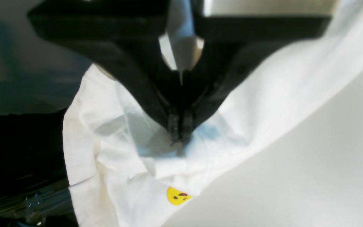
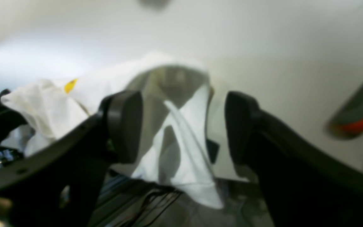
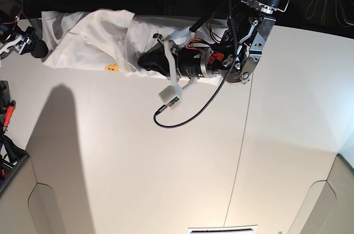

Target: Layout the t-shirt on the table in an organized manner, then fold the t-shirt properly

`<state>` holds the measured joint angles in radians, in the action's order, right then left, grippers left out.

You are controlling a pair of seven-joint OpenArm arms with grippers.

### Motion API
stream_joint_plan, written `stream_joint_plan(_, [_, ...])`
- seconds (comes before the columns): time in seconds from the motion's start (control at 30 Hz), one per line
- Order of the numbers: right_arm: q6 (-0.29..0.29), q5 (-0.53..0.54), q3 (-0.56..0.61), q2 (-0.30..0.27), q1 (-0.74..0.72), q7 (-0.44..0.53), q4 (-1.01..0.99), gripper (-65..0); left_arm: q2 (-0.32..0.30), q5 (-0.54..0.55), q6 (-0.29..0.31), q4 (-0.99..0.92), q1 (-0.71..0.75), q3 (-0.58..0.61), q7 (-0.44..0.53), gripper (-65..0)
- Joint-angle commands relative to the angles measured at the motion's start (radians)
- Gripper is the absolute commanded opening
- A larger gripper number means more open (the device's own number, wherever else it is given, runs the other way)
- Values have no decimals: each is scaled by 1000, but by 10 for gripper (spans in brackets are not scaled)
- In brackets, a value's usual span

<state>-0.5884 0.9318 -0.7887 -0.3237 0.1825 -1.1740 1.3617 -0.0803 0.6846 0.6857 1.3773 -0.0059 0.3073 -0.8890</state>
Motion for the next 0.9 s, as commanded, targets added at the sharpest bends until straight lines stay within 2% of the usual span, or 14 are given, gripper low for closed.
stream_joint_plan(0.0, [-14,41,-3,-23,-8,4,7,-242,5,21,12,13,-13,-1,18,-650])
stream_joint_plan(0.13, [-18,64,24,-23,-7,-27,-3,-241,5,22,12,13,-13,-1,18,-650])
stream_joint_plan(0.47, [-18,36,156,-23,-7,-23,-42,-241,5,21,12,13,-13,-1,18,-650])
stream_joint_plan(0.67, [-10,-56,160,-25,-7,17,-43,-241,5,21,12,13,-13,-1,18,-650])
stream_joint_plan(0.87, [-10,-39,160,-25,-7,14,-43,-244,5,22,12,13,-14,-1,18,-650])
